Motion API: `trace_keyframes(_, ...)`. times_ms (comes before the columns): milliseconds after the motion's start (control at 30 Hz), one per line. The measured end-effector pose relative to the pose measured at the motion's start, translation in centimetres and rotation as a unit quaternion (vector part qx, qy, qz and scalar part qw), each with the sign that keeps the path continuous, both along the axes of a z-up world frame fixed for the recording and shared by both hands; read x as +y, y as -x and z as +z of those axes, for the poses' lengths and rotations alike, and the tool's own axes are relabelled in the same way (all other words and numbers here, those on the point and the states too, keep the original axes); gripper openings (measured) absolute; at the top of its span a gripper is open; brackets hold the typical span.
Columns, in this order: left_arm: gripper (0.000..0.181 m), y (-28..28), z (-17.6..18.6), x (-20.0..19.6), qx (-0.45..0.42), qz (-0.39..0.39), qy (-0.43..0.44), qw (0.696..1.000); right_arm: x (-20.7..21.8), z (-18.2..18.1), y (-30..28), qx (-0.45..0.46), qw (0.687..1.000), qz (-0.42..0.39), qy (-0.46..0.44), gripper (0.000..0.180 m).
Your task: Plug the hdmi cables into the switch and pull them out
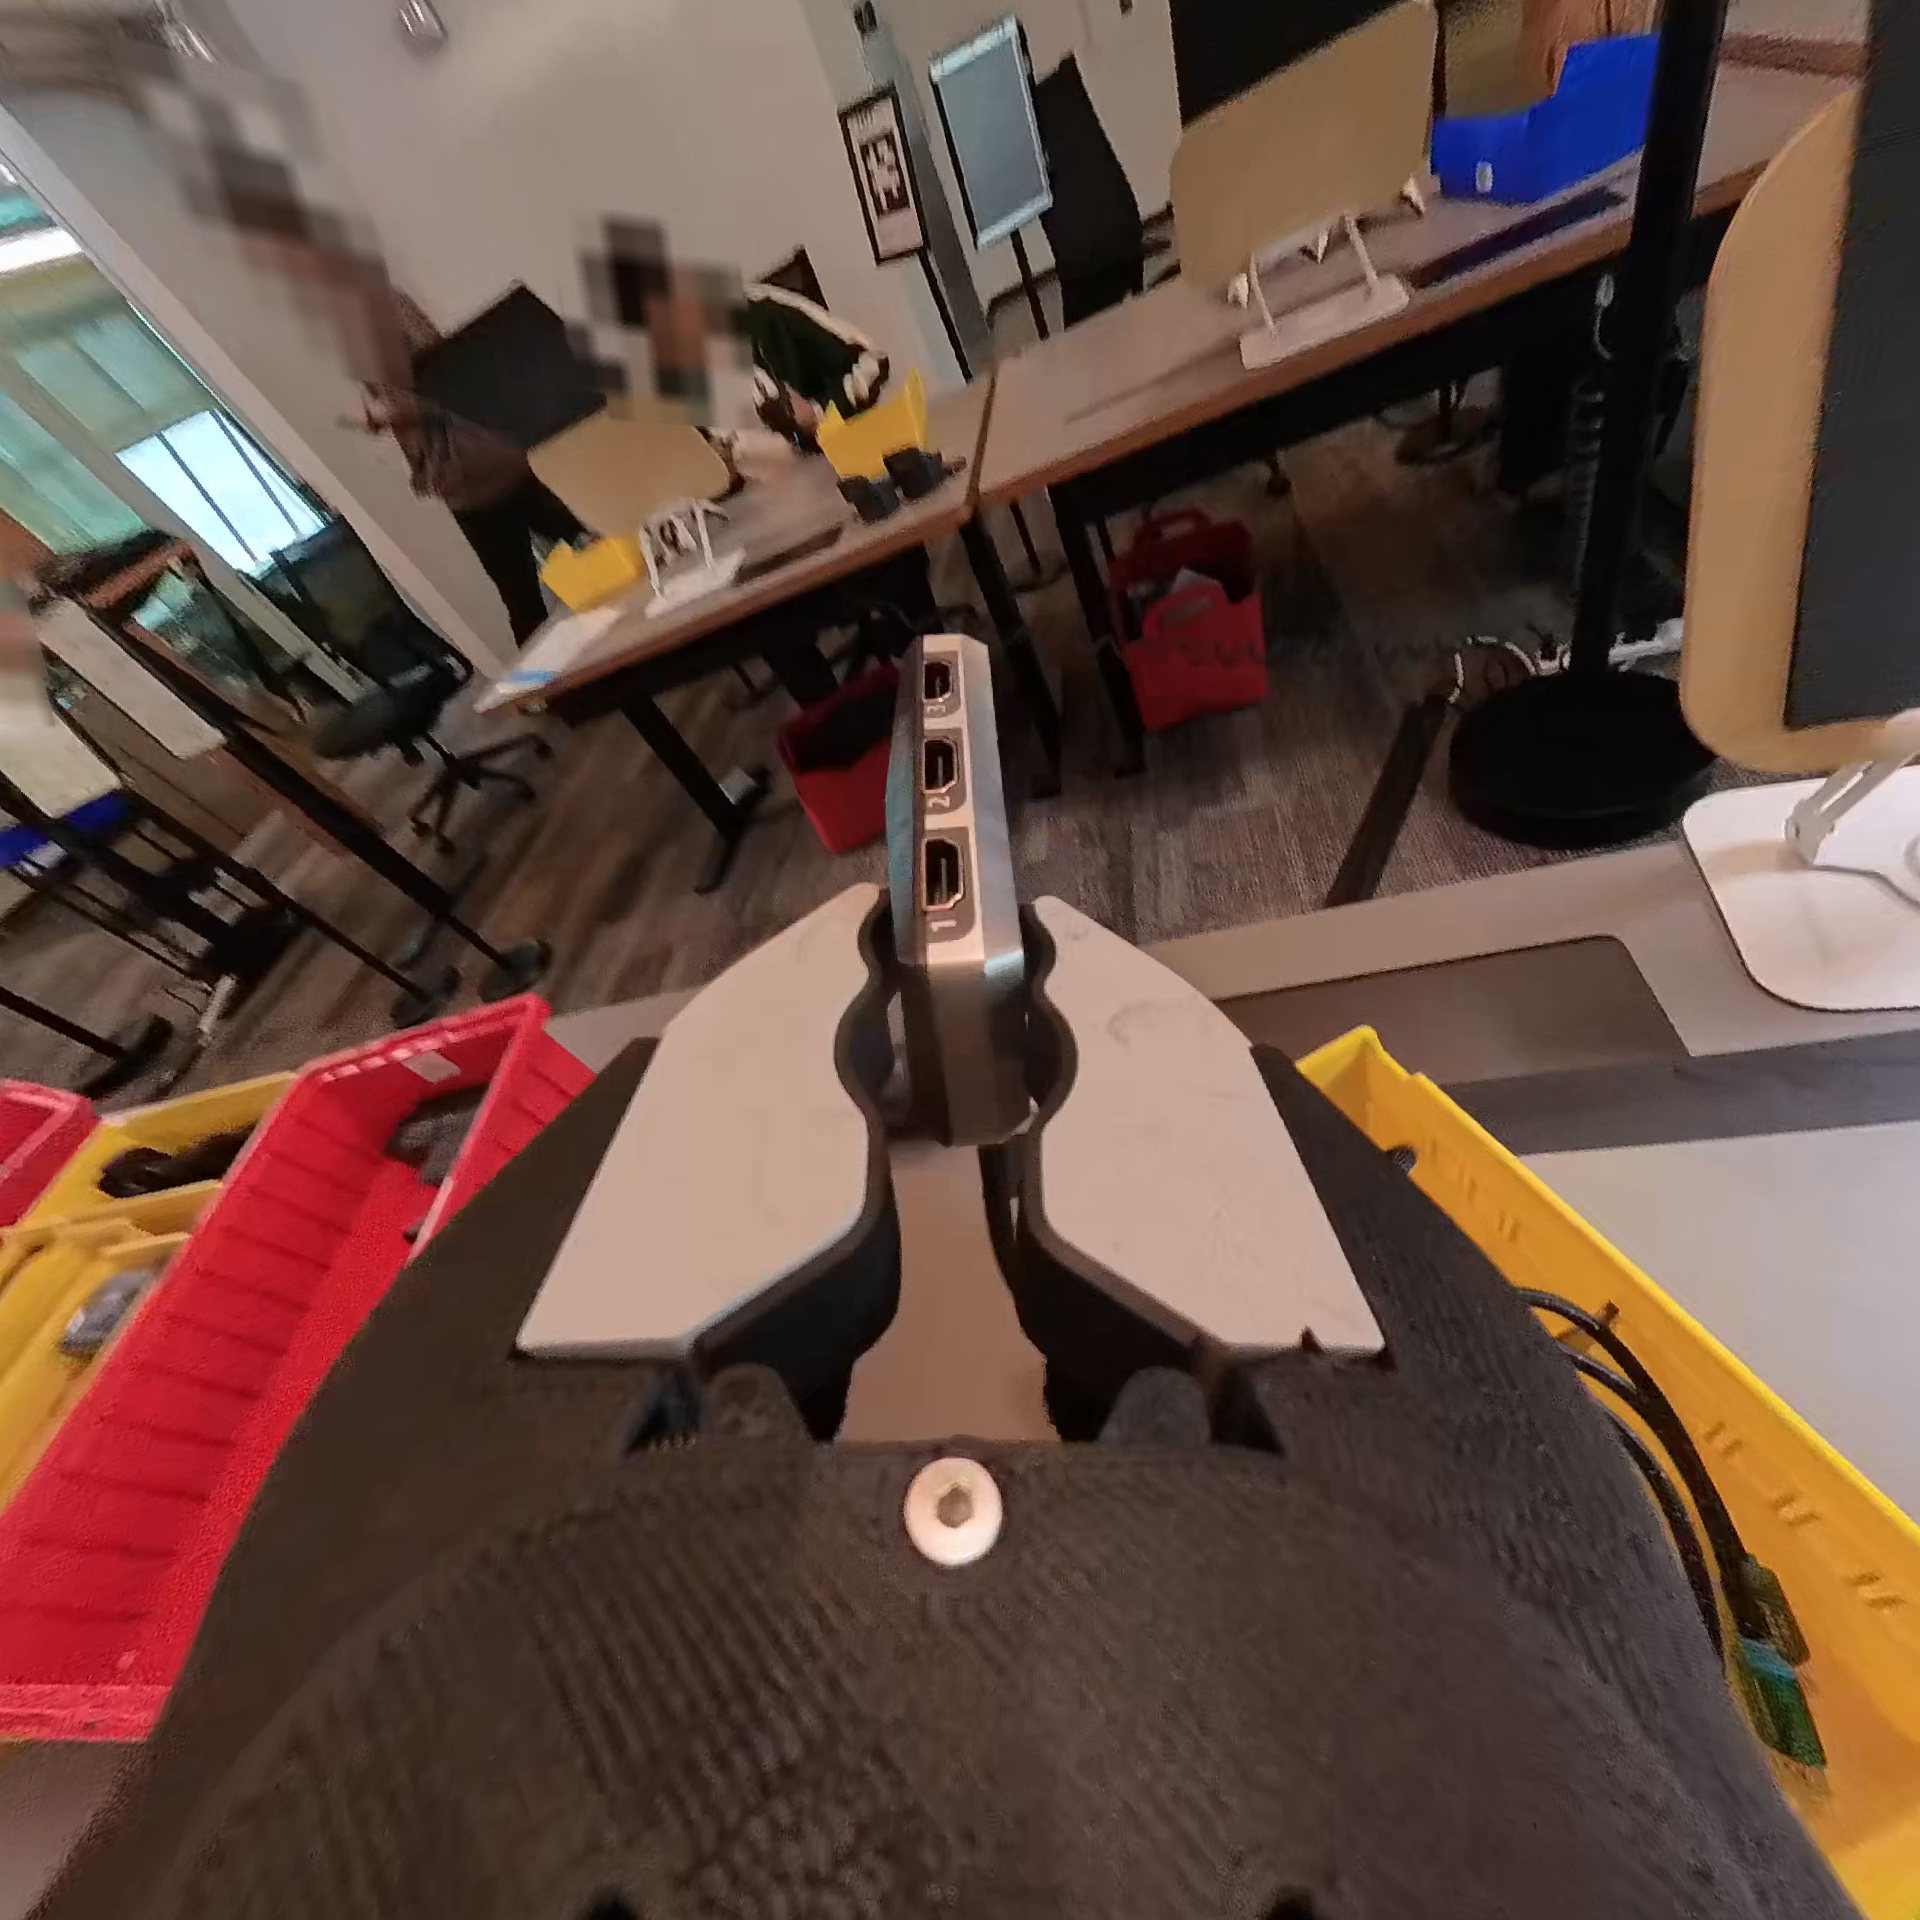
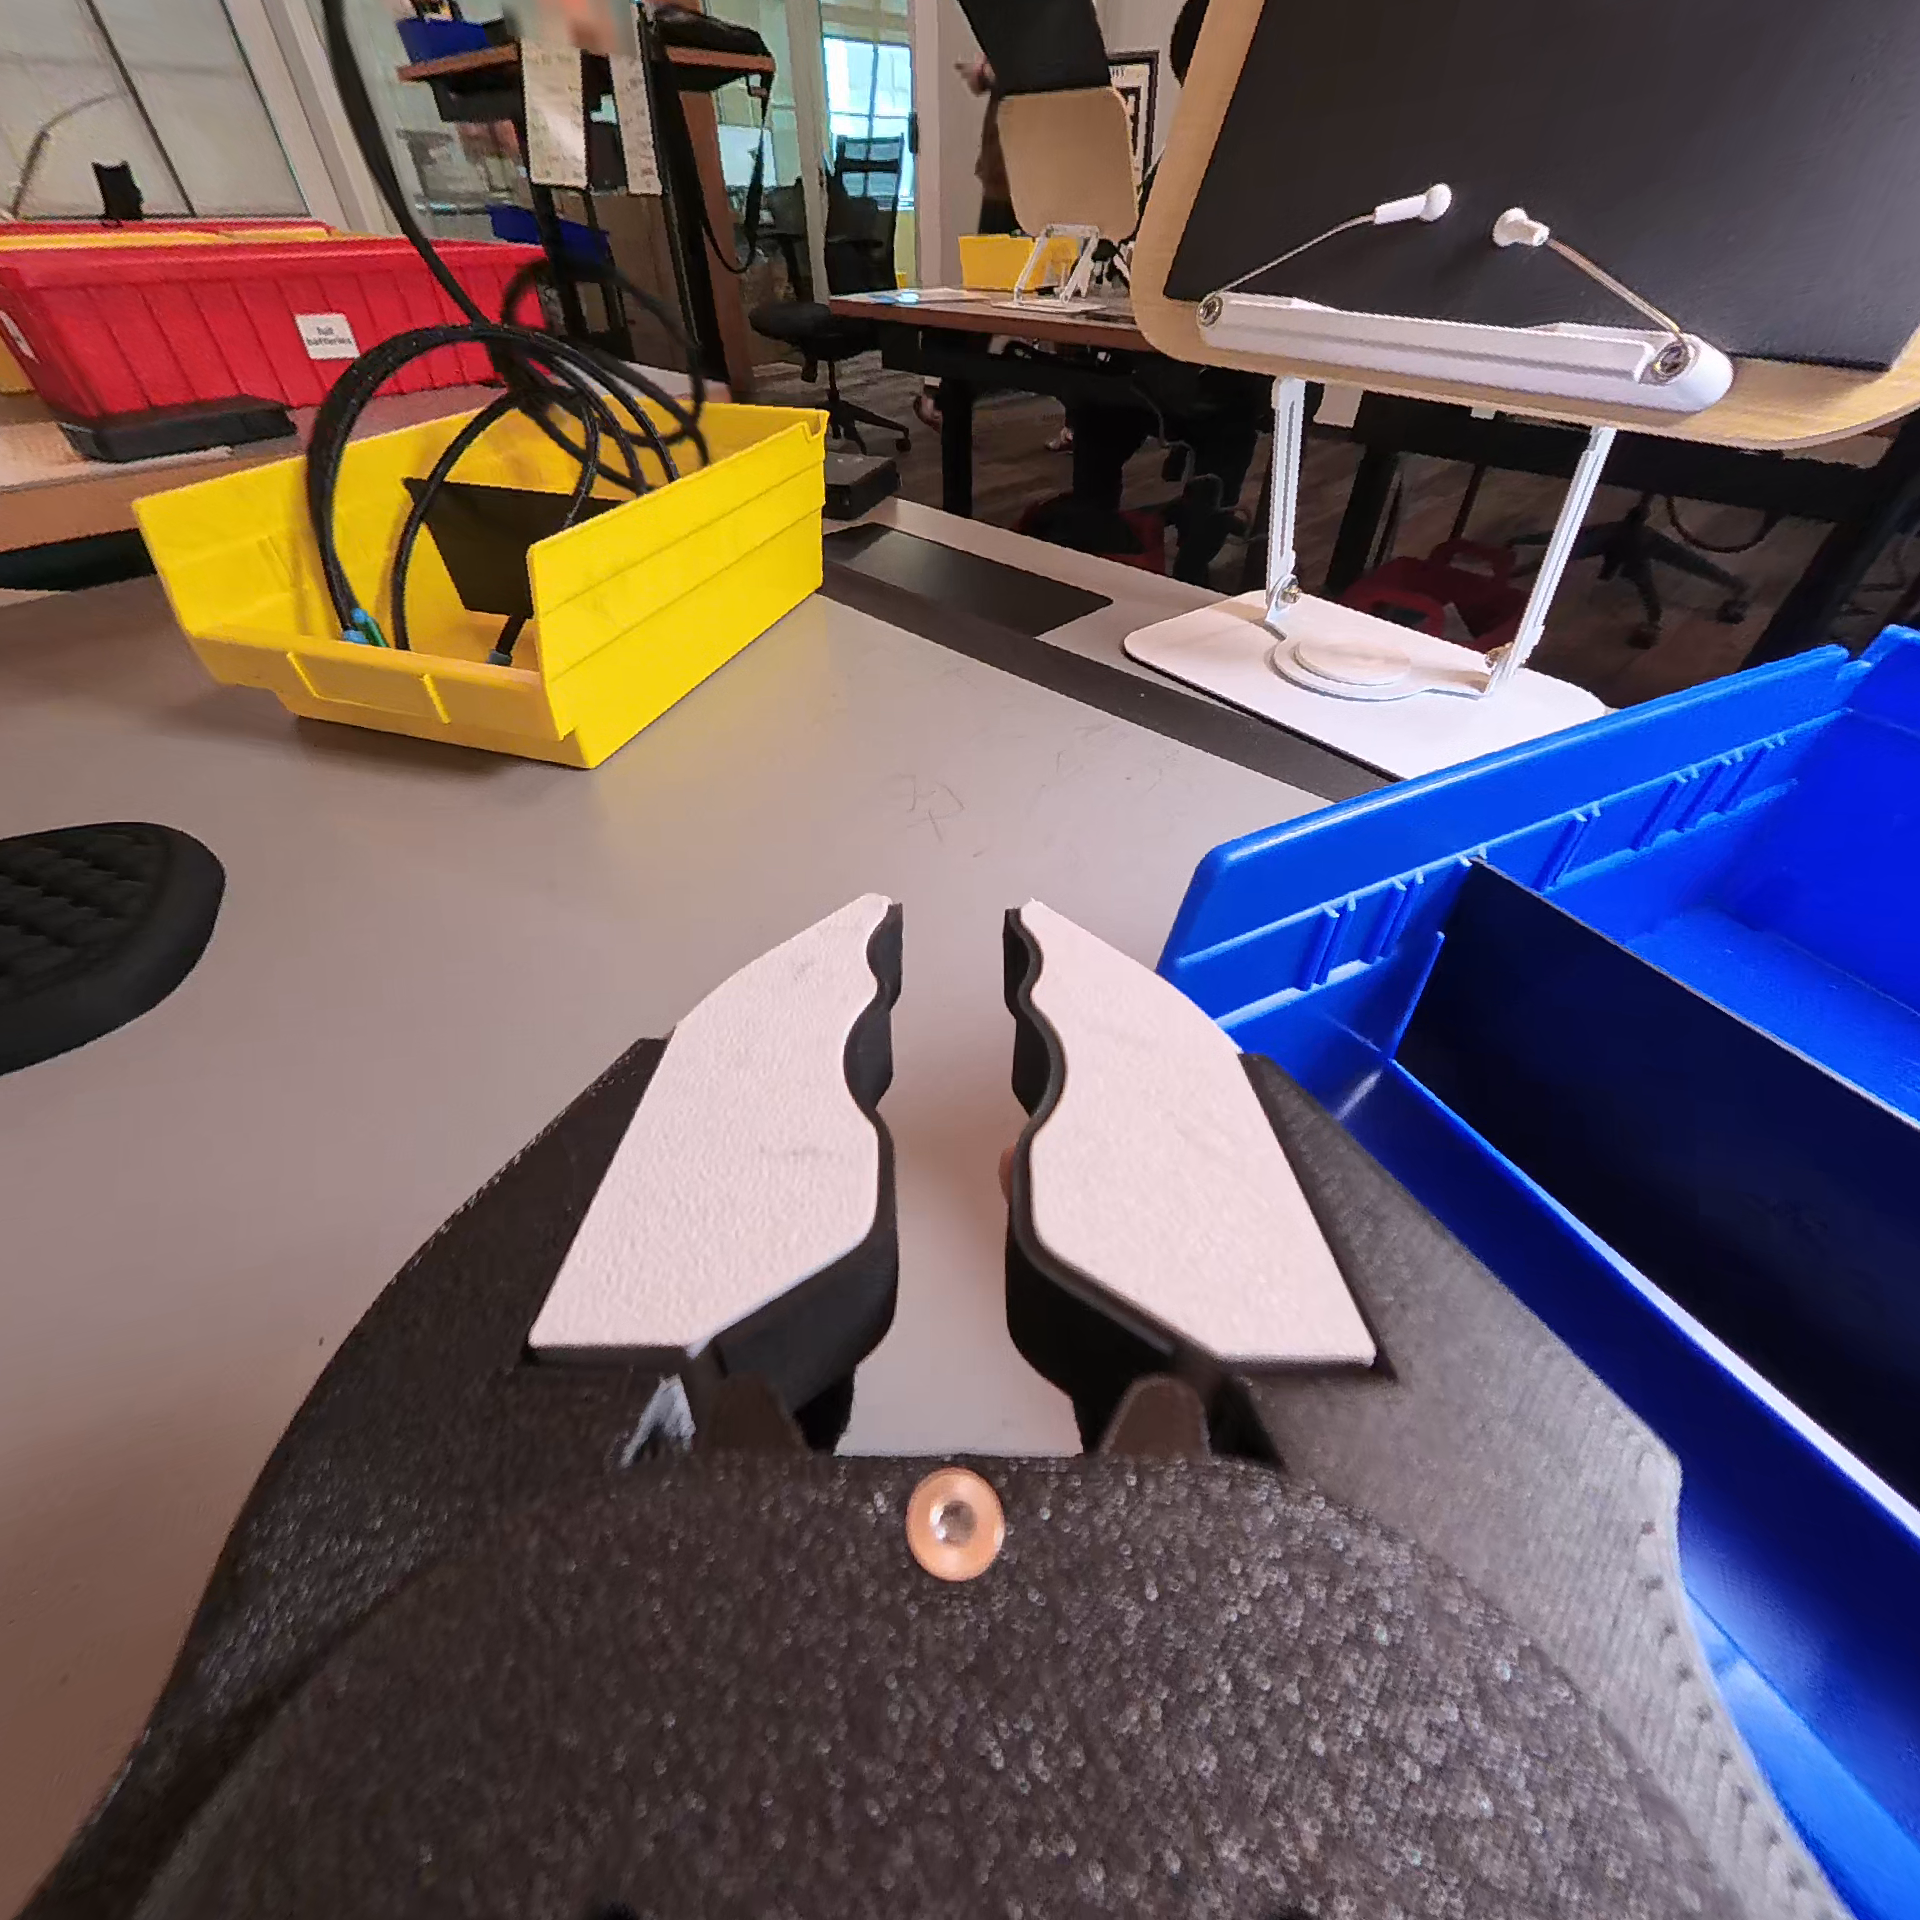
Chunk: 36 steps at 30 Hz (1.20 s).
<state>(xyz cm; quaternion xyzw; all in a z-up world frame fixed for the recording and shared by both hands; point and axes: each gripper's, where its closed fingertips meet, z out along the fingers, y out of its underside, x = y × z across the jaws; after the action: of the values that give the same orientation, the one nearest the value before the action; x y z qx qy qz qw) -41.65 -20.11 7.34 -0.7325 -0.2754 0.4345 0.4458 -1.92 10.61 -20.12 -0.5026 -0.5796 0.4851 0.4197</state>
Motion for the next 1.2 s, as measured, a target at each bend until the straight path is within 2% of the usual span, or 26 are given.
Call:
trace_keyframes(167,0.021,-3.4,5.9,1.0,0.063,-0.043,-0.012,0.997,0.0,0.1,0.1,0.003,1.0,0.0,0.003,0.017)
trace_keyframes(300,0.021,-8.8,9.7,3.7,0.092,-0.149,-0.068,0.982,-0.5,1.0,0.2,0.021,1.0,0.006,0.01,0.018)
trace_keyframes(400,0.021,-14.3,10.8,6.8,0.089,-0.265,-0.121,0.953,-1.5,4.4,0.6,0.062,0.998,0.027,0.006,0.019)
trace_keyframes(500,0.022,-20.3,10.5,10.2,0.049,-0.396,-0.172,0.901,-3.3,10.5,1.1,0.121,0.991,0.063,0.005,0.02)
trace_keyframes(600,0.021,-26.3,8.0,13.6,-0.013,-0.518,-0.222,0.826,-5.5,17.3,1.5,0.181,0.978,0.103,0.014,0.026)
trace_keyframes(667,0.021,-29.6,5.3,15.4,-0.057,-0.573,-0.256,0.776,-6.6,20.4,2.0,0.205,0.971,0.119,0.01,0.033)
trace_keyframes(733,0.021,-32.8,2.5,16.8,-0.097,-0.626,-0.296,0.715,-8.2,21.2,2.8,0.195,0.969,0.152,-0.002,0.044)
trace_keyframes(800,0.021,-35.3,-0.2,18.3,-0.131,-0.663,-0.323,0.662,-10.5,19.9,3.5,0.157,0.964,0.214,0.0,0.053)
trace_keyframes(833,0.022,-36.2,-1.6,19.1,-0.145,-0.674,-0.33,0.645,-11.4,18.9,3.5,0.141,0.959,0.244,0.004,0.05)
trace_keyframes(867,0.022,-36.9,-2.7,19.8,-0.157,-0.682,-0.336,0.63,-11.8,18.1,3.4,0.139,0.955,0.261,-0.001,0.028)
trace_keyframes(900,0.021,-37.3,-3.4,20.1,-0.166,-0.692,-0.349,0.61,-11.5,17.5,3.3,0.14,0.955,0.263,-0.014,0.016)
trace_keyframes(933,0.021,-37.2,-4.2,20.3,-0.177,-0.693,-0.353,0.604,-11.1,16.8,3.1,0.121,0.956,0.267,-0.022,0.015)
trace_keyframes(1033,0.022,-36.8,-7.1,21.1,-0.205,-0.704,-0.294,0.613,-8.9,14.5,2.1,0.017,0.962,0.265,-0.067,0.014)
trace_keyframes(1200,0.041,-36.1,-11.8,20.7,-0.234,-0.704,-0.155,0.653,-7.5,10.9,-0.1,-0.091,0.943,0.289,-0.138,0.012)
